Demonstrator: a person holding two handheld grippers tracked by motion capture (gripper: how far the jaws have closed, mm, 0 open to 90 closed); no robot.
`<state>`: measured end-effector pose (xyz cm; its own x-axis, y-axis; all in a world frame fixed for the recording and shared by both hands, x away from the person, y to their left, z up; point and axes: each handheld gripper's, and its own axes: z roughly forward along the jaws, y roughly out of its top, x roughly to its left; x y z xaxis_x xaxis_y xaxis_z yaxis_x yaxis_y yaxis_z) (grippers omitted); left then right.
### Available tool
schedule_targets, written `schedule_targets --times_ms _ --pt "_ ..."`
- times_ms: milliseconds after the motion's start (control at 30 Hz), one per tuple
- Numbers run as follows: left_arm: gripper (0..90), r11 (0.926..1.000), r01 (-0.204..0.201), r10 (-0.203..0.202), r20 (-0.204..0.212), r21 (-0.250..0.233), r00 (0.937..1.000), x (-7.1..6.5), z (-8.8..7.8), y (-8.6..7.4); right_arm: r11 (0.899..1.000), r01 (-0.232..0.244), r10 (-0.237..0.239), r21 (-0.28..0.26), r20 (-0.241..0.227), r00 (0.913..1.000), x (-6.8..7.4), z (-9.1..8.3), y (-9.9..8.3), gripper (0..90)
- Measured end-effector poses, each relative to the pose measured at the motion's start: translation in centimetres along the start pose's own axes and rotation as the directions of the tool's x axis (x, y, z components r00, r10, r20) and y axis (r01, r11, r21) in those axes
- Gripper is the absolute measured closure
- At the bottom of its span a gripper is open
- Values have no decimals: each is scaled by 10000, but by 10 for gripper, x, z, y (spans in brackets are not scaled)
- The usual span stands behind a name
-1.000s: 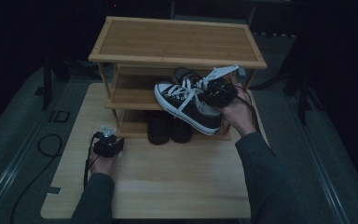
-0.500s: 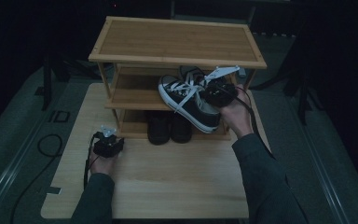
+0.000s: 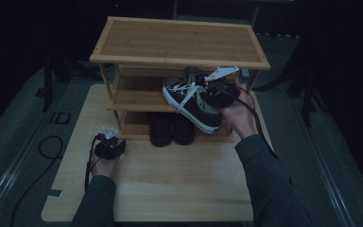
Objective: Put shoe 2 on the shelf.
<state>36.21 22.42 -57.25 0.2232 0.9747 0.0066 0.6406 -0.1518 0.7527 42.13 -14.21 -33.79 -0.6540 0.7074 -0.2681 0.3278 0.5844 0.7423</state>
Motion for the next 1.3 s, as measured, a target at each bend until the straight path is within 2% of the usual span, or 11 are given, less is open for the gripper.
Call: schedule_targets --times_ms 167,333,400,467,633,667,767,800,933,1200,1300 --pt "626 10000 2 -2 1 1 10000 0 0 0 9999 101 -101 79 13 9999 -1 -1 0 565" --pt "626 10000 5 -5 -3 -3 10000 0 0 0 10000 49 -49 27 82 10000 0 -3 1 536" --pt "625 10000 5 -5 0 -1 10000 0 0 0 9993 358 -359 63 170 9992 -1 -9 3 536" --pt "625 10000 5 -5 0 -4 10000 0 0 0 9992 406 -407 37 159 9990 -1 -10 3 537" --pt "625 10000 -1 1 -7 -2 10000 0 0 0 9977 681 -681 -16 -94 9976 -9 -20 2 545" --pt "625 10000 1 -1 -3 -1 10000 0 0 0 9970 768 -770 -73 -414 9962 -12 -22 2 554" --pt "625 10000 3 -3 -2 0 10000 0 0 0 9962 868 -873 -106 -550 9947 -13 -25 2 561" --pt "625 10000 12 -12 -2 -2 10000 0 0 0 9950 994 -997 -74 -782 9919 -15 -26 2 576" --pt "625 10000 5 -5 9 7 10000 0 0 0 9918 1278 -1279 -86 -1098 9857 -17 -28 0 596" --pt "623 10000 36 -36 32 1 10000 1 0 0 9931 1093 -1148 -430 -1571 9809 -24 -35 -1 582" --pt "623 10000 51 -51 37 -2 10000 1 0 0 9930 1063 -1134 -522 -1605 9805 -25 -38 -2 582"
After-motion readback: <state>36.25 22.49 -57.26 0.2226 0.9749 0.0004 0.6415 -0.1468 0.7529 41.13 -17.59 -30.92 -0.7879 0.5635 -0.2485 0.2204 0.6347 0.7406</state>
